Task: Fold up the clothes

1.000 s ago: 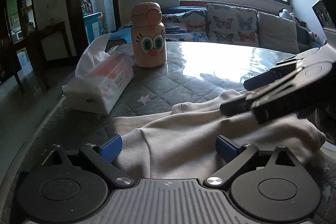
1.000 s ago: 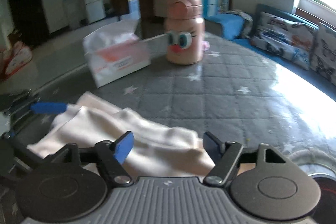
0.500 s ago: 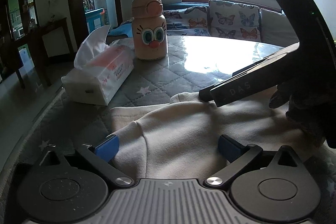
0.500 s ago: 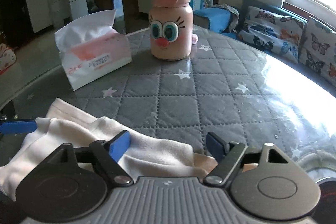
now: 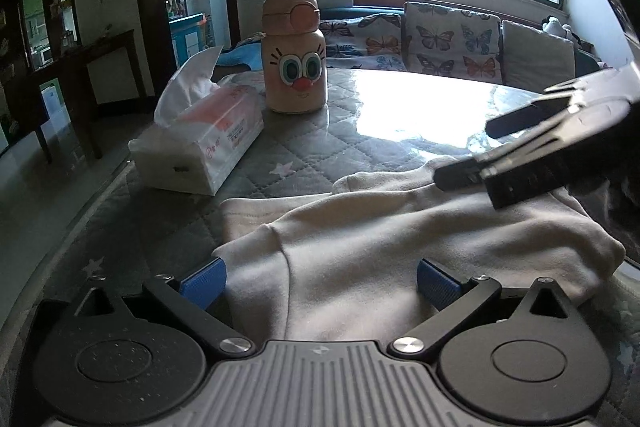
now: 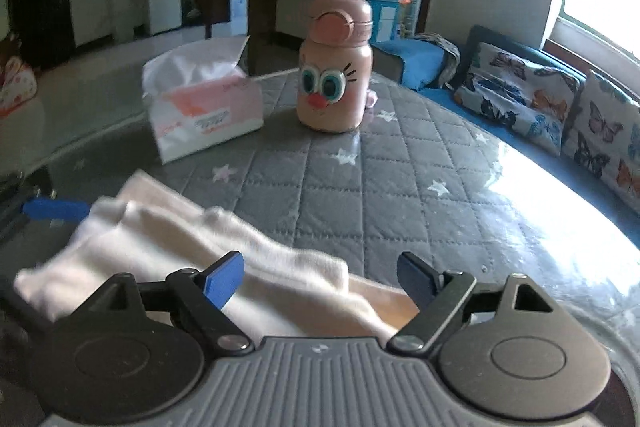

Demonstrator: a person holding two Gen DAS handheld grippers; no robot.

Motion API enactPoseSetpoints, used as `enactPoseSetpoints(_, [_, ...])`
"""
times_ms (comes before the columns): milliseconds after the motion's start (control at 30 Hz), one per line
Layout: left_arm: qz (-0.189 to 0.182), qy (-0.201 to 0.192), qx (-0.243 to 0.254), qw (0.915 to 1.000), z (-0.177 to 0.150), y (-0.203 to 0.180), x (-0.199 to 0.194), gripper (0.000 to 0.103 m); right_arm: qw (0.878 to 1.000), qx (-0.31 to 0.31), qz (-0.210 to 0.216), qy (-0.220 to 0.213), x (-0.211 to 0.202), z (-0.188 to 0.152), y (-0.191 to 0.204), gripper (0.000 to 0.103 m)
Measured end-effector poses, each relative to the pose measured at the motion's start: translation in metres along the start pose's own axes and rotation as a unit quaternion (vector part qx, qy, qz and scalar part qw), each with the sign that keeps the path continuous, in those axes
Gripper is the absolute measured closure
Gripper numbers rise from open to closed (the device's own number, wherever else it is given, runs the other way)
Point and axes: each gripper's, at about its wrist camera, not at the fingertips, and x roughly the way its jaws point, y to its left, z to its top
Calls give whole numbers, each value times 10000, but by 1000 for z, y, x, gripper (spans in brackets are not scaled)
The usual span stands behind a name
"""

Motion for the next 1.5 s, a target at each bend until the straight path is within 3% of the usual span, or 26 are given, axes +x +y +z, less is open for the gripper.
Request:
enactPoseSetpoints(233, [-17, 20, 34, 10000, -3, -1, -2, 0, 9991, -311, -298, 22, 2, -12, 7, 17])
enactPoseSetpoints(367, [-25, 51, 70, 10000, -5, -1, -1, 0, 9987, -178, -474, 55, 16, -4, 7, 10])
enactPoseSetpoints(433, [-37, 62, 75, 9999, -5, -1, -1, 0, 9987, -123, -493, 72, 22, -2, 5, 5])
enactPoseSetpoints(700, [-42, 92, 91, 9999, -4, -2, 0, 0, 9986, 439, -250, 145, 26, -2, -13, 4])
enactPoseSetpoints(1500, [53, -85, 39, 9999, -6, -5, -30, 0, 9980, 474, -137, -399, -44, -23, -4, 0])
